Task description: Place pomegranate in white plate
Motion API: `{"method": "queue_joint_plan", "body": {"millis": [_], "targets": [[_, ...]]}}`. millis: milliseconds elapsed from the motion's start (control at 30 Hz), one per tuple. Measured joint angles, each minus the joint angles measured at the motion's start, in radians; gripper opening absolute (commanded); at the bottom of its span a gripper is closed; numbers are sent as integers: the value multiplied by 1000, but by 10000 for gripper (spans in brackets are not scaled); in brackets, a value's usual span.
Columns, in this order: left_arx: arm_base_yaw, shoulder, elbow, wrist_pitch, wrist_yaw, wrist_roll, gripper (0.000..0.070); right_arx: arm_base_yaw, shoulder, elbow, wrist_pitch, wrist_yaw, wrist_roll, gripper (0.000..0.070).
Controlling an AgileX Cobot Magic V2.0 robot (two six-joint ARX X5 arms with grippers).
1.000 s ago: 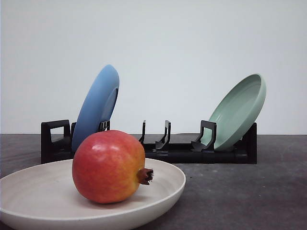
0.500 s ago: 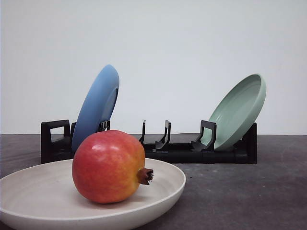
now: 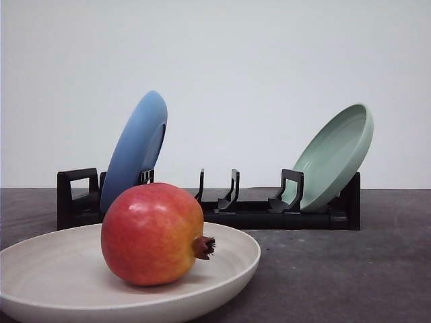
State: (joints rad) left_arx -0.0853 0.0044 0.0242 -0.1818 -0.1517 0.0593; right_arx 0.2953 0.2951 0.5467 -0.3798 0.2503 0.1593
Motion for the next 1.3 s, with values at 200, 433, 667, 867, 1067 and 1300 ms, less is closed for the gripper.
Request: {"method": "queue_joint_plan", "body": {"millis": [200, 433, 667, 867, 1067, 1300], "targets": [[0, 0, 0, 0, 0, 0, 0, -271, -67, -207, 276, -123, -114, 11], [0, 0, 0, 0, 0, 0, 0, -409, -145, -381, 301, -197, -137, 11], [0, 0, 0, 0, 0, 0, 0, -413, -216, -492, 314, -198, -138, 11], [0, 0, 0, 0, 0, 0, 0, -412, -250, -532, 289, -198, -137, 11], [0, 0, 0, 0, 0, 0, 0, -391, -291, -531, 212, -199, -138, 11], [0, 0, 0, 0, 0, 0, 0, -343, -291, -531, 211, -199, -160, 11]]}}
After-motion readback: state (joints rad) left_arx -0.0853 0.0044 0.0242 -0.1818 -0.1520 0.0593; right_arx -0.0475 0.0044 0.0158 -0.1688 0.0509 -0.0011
